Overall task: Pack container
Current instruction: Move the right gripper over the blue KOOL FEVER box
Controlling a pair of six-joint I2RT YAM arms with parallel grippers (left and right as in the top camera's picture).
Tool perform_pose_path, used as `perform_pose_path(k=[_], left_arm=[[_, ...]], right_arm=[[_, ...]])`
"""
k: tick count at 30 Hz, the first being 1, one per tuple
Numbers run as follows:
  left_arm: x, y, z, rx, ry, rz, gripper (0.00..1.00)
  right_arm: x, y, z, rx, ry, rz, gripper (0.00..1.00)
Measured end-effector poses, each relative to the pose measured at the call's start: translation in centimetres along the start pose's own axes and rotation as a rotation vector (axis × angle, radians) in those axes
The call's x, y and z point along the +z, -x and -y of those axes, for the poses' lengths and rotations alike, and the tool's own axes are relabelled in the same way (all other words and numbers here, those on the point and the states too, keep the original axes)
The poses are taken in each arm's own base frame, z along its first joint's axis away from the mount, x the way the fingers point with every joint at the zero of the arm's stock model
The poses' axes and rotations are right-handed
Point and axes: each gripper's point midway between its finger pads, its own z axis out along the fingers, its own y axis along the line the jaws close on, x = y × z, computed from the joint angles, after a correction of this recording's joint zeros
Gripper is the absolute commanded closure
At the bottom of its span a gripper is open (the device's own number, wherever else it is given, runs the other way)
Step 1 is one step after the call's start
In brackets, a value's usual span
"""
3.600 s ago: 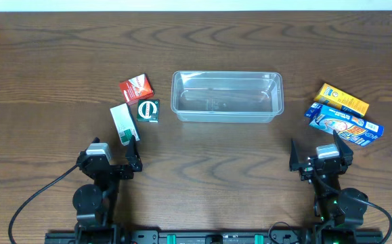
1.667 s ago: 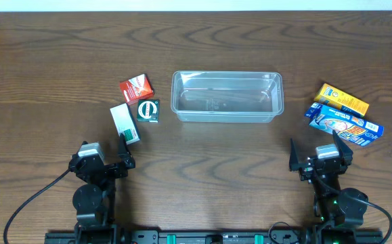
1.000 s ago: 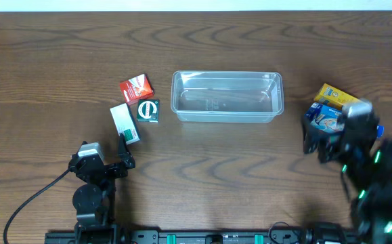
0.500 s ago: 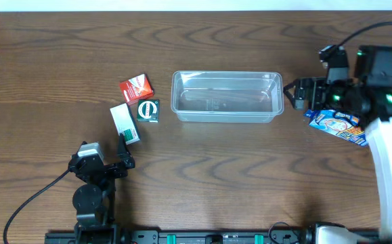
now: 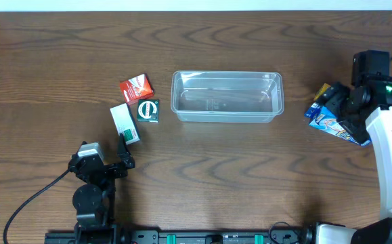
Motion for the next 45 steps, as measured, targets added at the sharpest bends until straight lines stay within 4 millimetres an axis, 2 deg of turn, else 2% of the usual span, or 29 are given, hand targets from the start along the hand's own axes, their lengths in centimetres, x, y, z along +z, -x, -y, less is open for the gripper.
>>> perform_pose_path(k=[7,11,17,22,30,33,35,39,45], left_arm=[[0.0,0.0,0.0,0.0,0.0,0.0,0.02],[0.0,0.0,0.0,0.0,0.0,0.0,0.02],[0.0,0.0,0.0,0.0,0.0,0.0,0.02],[0.0,0.0,0.0,0.0,0.0,0.0,0.02],[0.0,0.0,0.0,0.0,0.0,0.0,0.02],[0.0,0.0,0.0,0.0,0.0,0.0,0.02],[0.0,0.0,0.0,0.0,0.0,0.0,0.02],[0.0,0.0,0.0,0.0,0.0,0.0,0.02],[0.0,0.0,0.0,0.0,0.0,0.0,0.02]], right_arm=[[0.3,1.7,1.7,0.232,-0.06,0.081,0.01],[2.0,1.9,2.7,0.302,-0.076,0.092,0.01],[4.9,1.2,4.8,0.361,-0.116,0.079,0.02],[5.8,1.7,4.8,0.378,-0.095,0.105,0.02],[5.8,3.6,3.4,0.367,-0.024,0.168,0.01],[5.7,4.3,2.2,0.348,0.038,0.177,0.01],[5.7,4.2,1.9,0.325,0.064,0.15,0.01],[5.3,3.5,3.2,0.282,0.021,0.039,0.01],[4.1,5.5,4.4,0.217,-0.056,-0.092,0.01]])
